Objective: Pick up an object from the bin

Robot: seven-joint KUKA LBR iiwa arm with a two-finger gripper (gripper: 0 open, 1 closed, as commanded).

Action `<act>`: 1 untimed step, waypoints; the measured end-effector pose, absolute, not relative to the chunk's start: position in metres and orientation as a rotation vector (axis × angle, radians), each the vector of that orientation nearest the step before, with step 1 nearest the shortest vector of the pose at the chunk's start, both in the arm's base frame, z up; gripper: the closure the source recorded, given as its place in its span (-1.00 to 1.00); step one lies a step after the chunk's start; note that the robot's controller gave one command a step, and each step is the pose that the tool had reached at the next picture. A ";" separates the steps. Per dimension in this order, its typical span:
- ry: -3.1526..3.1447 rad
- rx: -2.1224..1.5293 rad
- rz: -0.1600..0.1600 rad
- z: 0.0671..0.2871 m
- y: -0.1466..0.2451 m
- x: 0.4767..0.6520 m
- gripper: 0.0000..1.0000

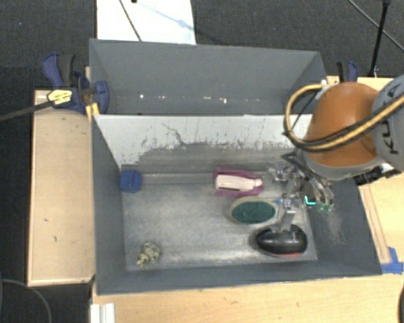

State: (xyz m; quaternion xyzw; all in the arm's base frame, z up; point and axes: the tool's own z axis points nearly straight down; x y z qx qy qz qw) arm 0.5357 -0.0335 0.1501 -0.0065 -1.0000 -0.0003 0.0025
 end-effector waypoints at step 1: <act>-3.140 0.024 -0.006 0.076 -0.042 0.531 -1.00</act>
Offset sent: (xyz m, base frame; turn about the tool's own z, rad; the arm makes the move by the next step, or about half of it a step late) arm -0.0050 -0.0102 -0.0742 -0.0329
